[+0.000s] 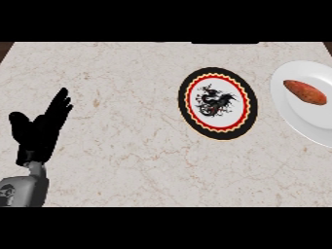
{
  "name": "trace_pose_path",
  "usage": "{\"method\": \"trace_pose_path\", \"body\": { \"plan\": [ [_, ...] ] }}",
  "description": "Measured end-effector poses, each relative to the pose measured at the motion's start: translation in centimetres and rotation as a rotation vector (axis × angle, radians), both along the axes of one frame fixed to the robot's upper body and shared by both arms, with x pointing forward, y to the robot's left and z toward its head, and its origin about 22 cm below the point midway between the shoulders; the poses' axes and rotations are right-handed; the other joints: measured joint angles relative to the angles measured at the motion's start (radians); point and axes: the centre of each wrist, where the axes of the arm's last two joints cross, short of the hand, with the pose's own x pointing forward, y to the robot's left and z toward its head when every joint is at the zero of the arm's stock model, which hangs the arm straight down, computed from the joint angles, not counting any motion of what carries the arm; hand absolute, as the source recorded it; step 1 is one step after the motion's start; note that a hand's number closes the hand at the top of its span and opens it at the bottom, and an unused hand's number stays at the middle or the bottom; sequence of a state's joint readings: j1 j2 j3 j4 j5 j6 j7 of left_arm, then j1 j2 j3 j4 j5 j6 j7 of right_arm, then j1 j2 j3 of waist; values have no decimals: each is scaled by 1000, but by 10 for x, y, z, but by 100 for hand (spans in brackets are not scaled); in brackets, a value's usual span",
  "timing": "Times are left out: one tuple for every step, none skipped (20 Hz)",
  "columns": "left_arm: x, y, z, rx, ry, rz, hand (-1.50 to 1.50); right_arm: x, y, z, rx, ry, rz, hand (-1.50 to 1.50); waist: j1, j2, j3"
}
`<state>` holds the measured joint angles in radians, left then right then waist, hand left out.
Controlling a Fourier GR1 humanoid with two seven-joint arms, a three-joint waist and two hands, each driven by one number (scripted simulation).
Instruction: Pick the sweet potato from the plate and place it in the plate
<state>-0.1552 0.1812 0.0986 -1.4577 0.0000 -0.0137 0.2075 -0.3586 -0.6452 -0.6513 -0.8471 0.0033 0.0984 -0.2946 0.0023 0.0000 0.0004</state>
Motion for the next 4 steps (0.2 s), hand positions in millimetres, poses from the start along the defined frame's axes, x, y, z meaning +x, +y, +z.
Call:
{"method": "trace_pose_path", "body": {
  "plan": [
    [0, 2, -1, 1, -2, -3, 0, -3, -3, 0, -5, 9, -7, -150, 0, 0, 0],
    [-2, 3, -4, 2, -2, -2, 0, -5, -4, -3, -5, 20, -13, -150, 0, 0, 0],
    [-5, 2, -3, -2, -2, -5, 0, -9, -7, -4, -7, 29, -18, -150, 0, 0, 0],
    [-4, 1, -4, -2, -6, -4, 0, -9, -9, -5, -8, 36, -18, -150, 0, 0, 0]
  ]
}}
